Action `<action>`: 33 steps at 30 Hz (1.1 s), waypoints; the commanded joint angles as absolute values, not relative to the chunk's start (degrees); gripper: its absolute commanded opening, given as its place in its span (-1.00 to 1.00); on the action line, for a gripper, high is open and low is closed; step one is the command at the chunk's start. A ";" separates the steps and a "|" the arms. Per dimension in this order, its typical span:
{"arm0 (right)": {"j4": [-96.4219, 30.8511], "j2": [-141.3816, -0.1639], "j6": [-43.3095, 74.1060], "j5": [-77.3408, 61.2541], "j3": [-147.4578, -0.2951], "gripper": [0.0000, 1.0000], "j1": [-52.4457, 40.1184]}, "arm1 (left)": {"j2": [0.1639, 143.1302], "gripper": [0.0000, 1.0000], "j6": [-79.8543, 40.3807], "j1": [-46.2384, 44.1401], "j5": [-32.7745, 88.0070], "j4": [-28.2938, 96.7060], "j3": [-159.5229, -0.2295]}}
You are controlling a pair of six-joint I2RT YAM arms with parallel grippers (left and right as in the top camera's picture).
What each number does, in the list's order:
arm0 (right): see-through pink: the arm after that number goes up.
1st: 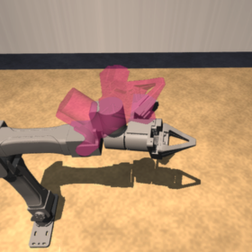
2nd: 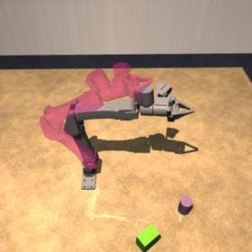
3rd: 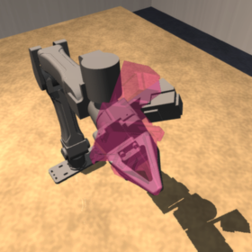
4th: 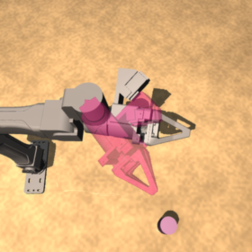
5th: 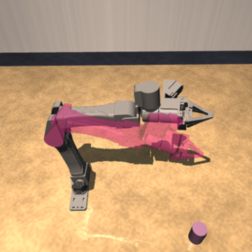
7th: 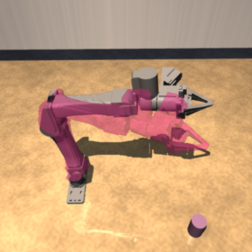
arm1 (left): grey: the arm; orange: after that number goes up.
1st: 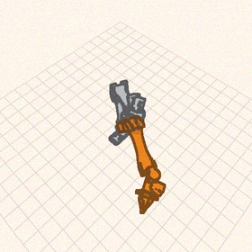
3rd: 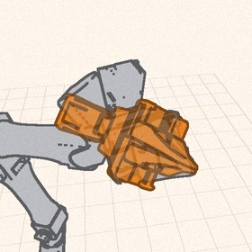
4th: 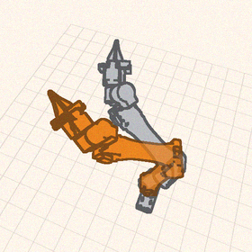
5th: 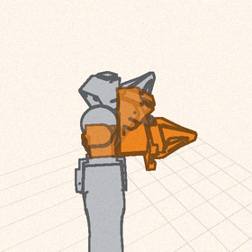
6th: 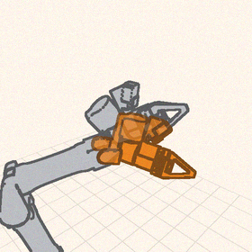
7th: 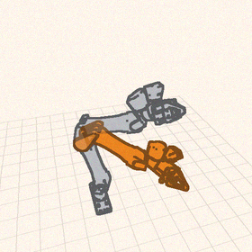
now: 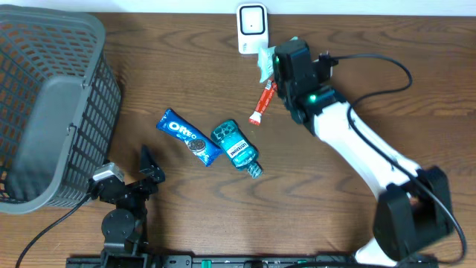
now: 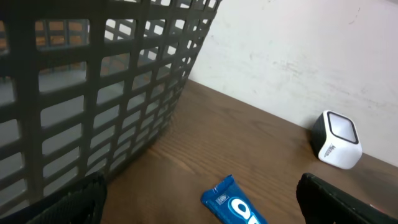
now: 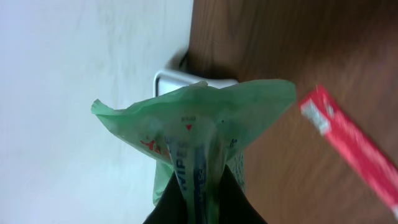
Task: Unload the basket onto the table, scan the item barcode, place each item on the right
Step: 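Carry the wipes pack to the white scanner and hold it there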
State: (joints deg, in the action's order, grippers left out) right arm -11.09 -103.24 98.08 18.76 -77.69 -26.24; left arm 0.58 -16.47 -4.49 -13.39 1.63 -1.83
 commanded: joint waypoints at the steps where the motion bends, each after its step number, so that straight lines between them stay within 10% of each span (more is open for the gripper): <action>1: -11.00 -110.43 94.65 22.13 -83.88 -0.97 -24.77 | 0.23 0.96 -16.12 -4.19 -13.26 2.72 -0.23; 16: -20.01 -146.10 88.44 23.66 -132.44 -0.96 -23.42 | 0.23 0.95 -16.12 -4.19 -13.26 2.72 -0.23; 33: -16.84 -149.58 84.55 29.80 -135.44 -0.97 -23.27 | 0.23 0.96 -16.12 -4.19 -13.26 2.72 -0.23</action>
